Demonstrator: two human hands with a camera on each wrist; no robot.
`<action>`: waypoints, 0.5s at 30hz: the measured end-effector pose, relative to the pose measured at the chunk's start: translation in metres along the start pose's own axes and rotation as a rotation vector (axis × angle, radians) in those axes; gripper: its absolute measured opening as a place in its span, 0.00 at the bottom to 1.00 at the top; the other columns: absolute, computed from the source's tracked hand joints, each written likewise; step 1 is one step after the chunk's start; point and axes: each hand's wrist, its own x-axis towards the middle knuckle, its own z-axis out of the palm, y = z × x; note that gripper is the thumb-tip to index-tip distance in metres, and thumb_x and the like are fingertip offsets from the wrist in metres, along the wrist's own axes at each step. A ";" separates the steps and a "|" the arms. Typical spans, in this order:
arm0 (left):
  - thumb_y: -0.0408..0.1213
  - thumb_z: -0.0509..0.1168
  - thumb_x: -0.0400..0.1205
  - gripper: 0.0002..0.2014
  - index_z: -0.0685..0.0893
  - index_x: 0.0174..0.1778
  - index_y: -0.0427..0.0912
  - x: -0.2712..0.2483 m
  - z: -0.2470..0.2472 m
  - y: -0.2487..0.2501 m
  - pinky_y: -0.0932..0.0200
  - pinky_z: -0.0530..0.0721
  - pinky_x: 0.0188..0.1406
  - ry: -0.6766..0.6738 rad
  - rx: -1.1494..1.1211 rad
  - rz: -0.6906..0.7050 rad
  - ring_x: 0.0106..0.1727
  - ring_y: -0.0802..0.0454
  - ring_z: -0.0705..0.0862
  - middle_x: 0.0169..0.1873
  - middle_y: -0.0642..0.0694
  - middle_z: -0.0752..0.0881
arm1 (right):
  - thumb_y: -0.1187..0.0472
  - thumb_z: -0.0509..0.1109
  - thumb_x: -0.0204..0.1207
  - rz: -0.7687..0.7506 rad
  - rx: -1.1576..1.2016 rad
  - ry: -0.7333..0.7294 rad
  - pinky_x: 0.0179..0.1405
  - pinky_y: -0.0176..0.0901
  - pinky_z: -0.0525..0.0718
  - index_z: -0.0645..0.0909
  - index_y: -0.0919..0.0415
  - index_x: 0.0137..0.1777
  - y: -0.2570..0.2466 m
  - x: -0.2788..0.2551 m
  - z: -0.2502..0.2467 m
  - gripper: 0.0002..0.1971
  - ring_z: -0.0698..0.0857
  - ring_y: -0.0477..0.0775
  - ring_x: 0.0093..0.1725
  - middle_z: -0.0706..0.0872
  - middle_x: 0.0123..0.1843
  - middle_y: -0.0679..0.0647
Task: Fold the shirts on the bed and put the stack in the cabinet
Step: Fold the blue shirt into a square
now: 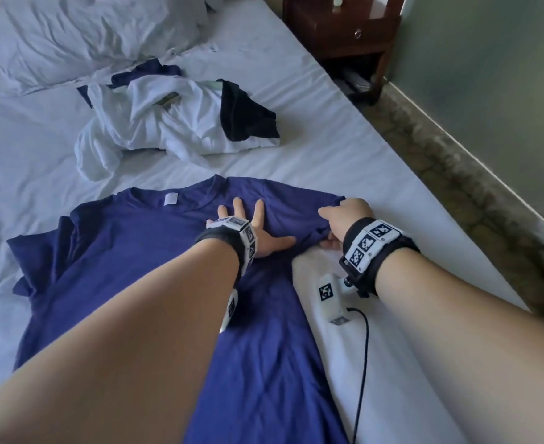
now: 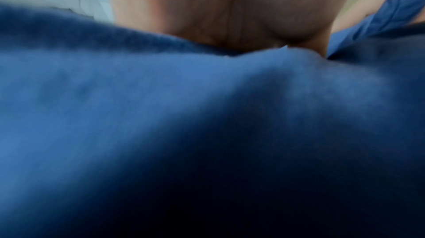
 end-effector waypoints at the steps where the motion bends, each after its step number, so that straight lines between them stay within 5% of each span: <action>1: 0.90 0.51 0.62 0.63 0.31 0.87 0.65 -0.001 -0.002 0.001 0.24 0.42 0.83 0.002 0.009 0.009 0.88 0.31 0.33 0.88 0.46 0.30 | 0.66 0.72 0.75 -0.078 -0.062 0.035 0.29 0.48 0.85 0.82 0.72 0.46 -0.002 -0.001 0.002 0.07 0.81 0.59 0.28 0.80 0.29 0.61; 5: 0.83 0.55 0.71 0.52 0.39 0.87 0.70 -0.017 -0.024 -0.012 0.23 0.43 0.83 0.031 -0.103 0.088 0.89 0.31 0.36 0.90 0.48 0.36 | 0.65 0.68 0.74 -0.356 -0.232 0.084 0.30 0.44 0.72 0.78 0.65 0.46 -0.039 -0.021 0.020 0.04 0.78 0.61 0.36 0.81 0.37 0.56; 9: 0.75 0.60 0.78 0.48 0.41 0.89 0.67 -0.048 -0.043 -0.085 0.23 0.46 0.83 0.128 -0.093 -0.016 0.89 0.31 0.36 0.90 0.47 0.39 | 0.61 0.68 0.76 -0.547 -0.381 -0.058 0.42 0.44 0.76 0.78 0.54 0.57 -0.068 -0.060 0.067 0.10 0.82 0.62 0.45 0.85 0.47 0.53; 12: 0.76 0.60 0.76 0.51 0.38 0.89 0.65 -0.069 -0.023 -0.138 0.24 0.45 0.84 0.040 -0.015 -0.182 0.88 0.26 0.36 0.90 0.43 0.36 | 0.54 0.72 0.77 -0.655 -0.602 -0.300 0.49 0.44 0.80 0.81 0.51 0.59 -0.060 -0.085 0.106 0.12 0.84 0.57 0.50 0.87 0.51 0.50; 15: 0.83 0.56 0.71 0.53 0.32 0.85 0.72 -0.074 0.011 -0.160 0.25 0.43 0.84 0.007 -0.037 -0.216 0.87 0.26 0.35 0.89 0.48 0.31 | 0.50 0.67 0.80 -0.650 -0.680 -0.260 0.61 0.44 0.80 0.83 0.50 0.65 -0.048 -0.088 0.120 0.15 0.83 0.57 0.63 0.84 0.63 0.52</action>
